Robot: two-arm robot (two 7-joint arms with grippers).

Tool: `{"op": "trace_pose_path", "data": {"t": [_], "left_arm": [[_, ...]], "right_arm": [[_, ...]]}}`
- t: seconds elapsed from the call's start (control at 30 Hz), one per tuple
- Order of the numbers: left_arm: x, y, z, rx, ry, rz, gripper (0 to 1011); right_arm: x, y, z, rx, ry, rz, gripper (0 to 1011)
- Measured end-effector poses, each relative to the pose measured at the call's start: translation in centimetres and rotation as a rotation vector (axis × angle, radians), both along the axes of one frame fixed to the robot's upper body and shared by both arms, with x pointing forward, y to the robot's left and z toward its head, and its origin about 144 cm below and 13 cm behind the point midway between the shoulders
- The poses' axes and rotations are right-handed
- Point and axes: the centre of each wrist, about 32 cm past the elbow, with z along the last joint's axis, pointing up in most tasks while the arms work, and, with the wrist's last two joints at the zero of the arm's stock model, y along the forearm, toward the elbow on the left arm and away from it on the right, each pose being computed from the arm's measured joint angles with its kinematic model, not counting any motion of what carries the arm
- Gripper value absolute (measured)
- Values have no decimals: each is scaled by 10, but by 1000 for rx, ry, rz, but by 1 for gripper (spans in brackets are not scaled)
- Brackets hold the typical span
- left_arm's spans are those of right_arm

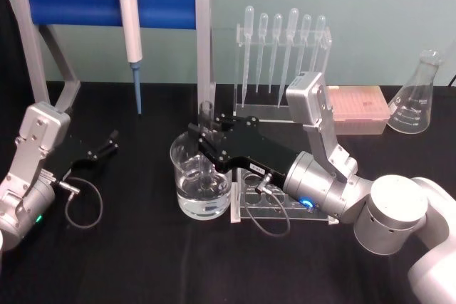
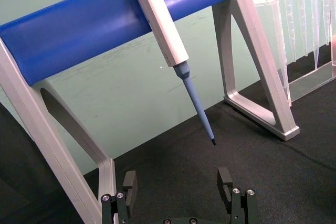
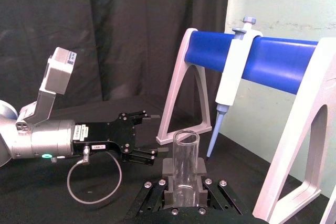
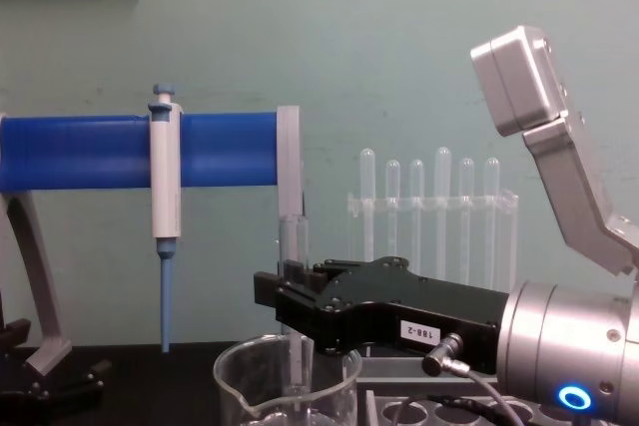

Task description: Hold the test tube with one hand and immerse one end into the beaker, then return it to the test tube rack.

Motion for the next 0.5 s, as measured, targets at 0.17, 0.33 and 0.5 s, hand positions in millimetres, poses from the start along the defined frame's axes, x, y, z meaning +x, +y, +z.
{"op": "trace_pose_path", "data": {"t": [0.17,0.33,0.5], "left_arm": [[0,0,0,0,0,0,1000],[0,0,0,0,0,0,1000],[0,0,0,0,0,0,1000]], "right_arm": [[0,0,0,0,0,0,236],[0,0,0,0,0,0,236],[0,0,0,0,0,0,236]]}}
